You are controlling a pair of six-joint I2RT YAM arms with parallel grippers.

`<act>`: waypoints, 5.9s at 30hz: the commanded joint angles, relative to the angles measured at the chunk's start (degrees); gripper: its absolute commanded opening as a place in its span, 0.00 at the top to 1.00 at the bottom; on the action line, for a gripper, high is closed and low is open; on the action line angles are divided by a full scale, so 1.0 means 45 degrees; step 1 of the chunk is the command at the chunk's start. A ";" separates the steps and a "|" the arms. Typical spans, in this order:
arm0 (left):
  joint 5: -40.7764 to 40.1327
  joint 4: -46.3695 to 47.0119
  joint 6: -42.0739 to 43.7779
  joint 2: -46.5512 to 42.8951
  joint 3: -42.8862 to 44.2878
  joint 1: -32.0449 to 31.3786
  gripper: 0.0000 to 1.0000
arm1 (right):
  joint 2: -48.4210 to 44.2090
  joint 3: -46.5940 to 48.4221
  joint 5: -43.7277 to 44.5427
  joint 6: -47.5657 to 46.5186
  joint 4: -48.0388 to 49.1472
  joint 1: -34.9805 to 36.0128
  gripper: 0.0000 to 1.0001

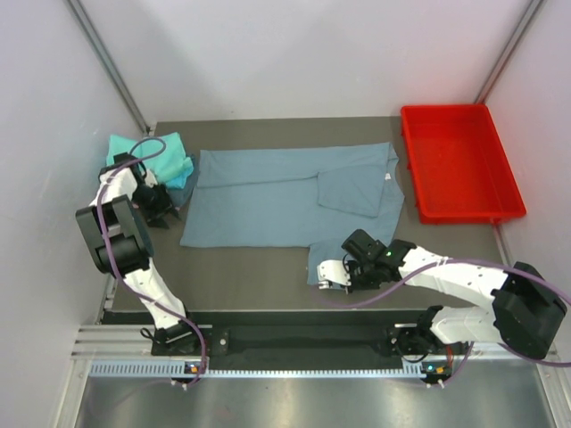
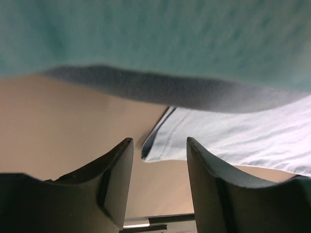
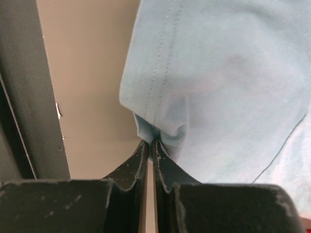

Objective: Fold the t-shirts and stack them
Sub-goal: Fold the tshirt

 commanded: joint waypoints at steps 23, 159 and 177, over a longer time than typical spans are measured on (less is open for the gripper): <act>0.0205 -0.0421 -0.0710 -0.4308 -0.3751 0.0058 0.46 | 0.0144 0.0416 -0.0312 0.0328 0.0628 -0.0569 1.00; -0.1103 0.1747 0.1536 0.2937 0.7006 -0.3223 1.00 | 0.7817 1.3286 0.0352 0.3180 0.3792 -0.8460 1.00; -0.3501 0.2039 0.1128 0.3527 0.8120 -0.3887 0.71 | 0.9460 1.4517 0.1211 0.3764 0.4592 -0.8382 0.76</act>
